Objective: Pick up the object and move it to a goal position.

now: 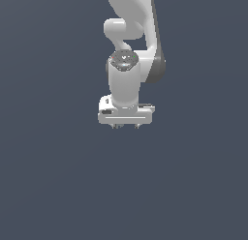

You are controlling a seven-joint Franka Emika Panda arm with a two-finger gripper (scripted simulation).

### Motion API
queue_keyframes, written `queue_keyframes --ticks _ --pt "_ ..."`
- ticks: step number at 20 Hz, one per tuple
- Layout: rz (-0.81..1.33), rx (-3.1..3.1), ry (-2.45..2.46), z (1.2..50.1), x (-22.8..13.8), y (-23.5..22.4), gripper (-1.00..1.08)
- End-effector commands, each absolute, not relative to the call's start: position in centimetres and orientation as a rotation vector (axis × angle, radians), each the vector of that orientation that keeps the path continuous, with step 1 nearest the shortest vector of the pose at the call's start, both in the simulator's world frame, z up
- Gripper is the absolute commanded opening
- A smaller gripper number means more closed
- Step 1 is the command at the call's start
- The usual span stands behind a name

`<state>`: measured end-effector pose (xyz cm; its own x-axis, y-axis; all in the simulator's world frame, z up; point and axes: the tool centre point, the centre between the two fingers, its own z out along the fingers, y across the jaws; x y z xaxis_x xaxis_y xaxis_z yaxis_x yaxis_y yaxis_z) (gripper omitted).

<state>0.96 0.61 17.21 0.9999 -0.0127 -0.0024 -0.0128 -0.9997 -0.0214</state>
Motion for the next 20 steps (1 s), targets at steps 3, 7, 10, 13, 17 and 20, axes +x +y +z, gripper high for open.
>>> queue_keyframes --ticks 3,7,10,13,17,20 --pt "-0.001 -3.121 0.031 17.4 1.1 0.3 1.0" --pt "-0.035 -3.123 0.11 18.5 1.7 -2.0 1.0" --pt "-0.05 -3.123 0.145 19.0 1.9 -2.9 1.0" --pt "-0.047 -3.123 0.137 18.9 1.8 -2.7 1.0" --pt "-0.046 -3.125 0.12 18.5 1.4 -2.9 1.0" --pt "-0.043 -3.128 0.093 17.8 0.8 -2.9 1.0"
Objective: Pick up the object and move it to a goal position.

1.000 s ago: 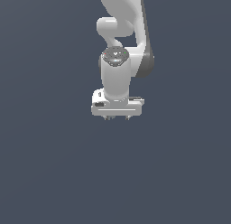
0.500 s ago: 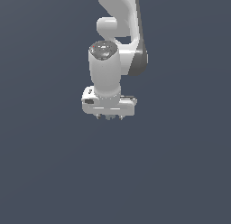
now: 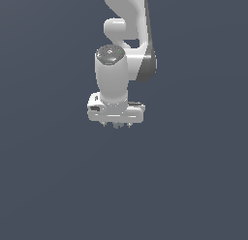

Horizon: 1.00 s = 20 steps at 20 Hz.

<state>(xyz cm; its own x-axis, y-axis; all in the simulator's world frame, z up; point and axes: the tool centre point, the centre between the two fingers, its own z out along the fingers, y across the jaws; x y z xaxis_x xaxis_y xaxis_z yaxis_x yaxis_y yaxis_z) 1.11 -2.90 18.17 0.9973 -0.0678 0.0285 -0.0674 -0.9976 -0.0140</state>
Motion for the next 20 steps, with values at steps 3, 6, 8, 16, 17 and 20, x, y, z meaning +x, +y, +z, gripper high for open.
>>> queue_keyframes --ticks 3,6,8,16,17,20 --pt "-0.04 -3.131 0.054 17.0 -0.1 -3.1 1.0" --pt "-0.035 -3.133 0.003 15.9 -1.3 -3.2 1.0" --pt "-0.032 -3.135 -0.037 15.1 -2.3 -3.3 1.0" --pt "-0.014 -3.132 -0.229 11.5 -7.4 -3.5 1.0" --pt "-0.012 -3.131 -0.249 11.2 -7.9 -3.5 1.0" --pt "-0.008 -3.127 -0.301 10.4 -9.4 -3.5 1.0"
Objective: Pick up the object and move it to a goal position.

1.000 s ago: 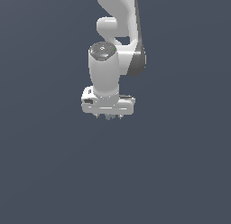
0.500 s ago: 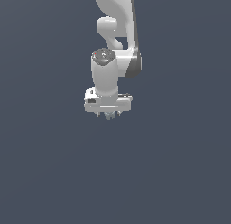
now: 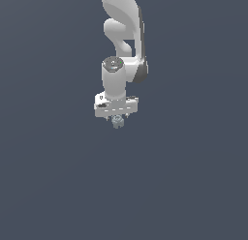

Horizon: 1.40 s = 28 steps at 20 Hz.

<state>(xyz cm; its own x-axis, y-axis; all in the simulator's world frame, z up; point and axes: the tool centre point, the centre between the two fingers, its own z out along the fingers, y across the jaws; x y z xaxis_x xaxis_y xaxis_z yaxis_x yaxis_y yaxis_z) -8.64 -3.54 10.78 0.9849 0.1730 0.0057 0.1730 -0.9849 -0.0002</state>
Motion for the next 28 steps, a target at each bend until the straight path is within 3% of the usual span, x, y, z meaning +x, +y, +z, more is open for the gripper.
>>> queue_keyframes --ticks 1,9,28 --pt "-0.006 -3.125 -0.316 10.1 -9.8 -3.5 1.0" --pt "0.0 -3.118 -0.383 9.1 -11.8 -3.5 1.0" --pt "0.0 -3.118 -0.385 4.3 -11.9 -3.5 1.0"
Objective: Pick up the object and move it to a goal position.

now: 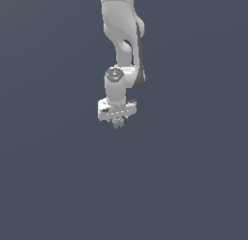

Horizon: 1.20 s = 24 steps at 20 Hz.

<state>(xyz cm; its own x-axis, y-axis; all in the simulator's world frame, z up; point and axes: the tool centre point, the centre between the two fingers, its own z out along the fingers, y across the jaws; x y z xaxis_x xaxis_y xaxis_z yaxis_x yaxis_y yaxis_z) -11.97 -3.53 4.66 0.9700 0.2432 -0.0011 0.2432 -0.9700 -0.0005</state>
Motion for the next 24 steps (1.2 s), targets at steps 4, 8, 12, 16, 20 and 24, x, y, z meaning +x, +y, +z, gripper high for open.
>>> queue_keyframes --ticks 4,8,12,16,20,24 --pt "0.0 -3.118 -0.386 4.1 -11.9 -3.5 -1.0" --pt "0.0 -3.118 -0.386 4.1 -11.9 -3.5 -1.0" --pt "0.0 -3.118 -0.386 4.1 -11.9 -3.5 -1.0" --pt "-0.002 -3.118 -0.385 4.2 -11.8 -3.5 -1.0" --pt "-0.002 -3.118 -0.385 4.7 -11.2 -2.9 -1.0" --pt "-0.002 -3.118 -0.385 5.8 -9.9 -1.7 -1.0"
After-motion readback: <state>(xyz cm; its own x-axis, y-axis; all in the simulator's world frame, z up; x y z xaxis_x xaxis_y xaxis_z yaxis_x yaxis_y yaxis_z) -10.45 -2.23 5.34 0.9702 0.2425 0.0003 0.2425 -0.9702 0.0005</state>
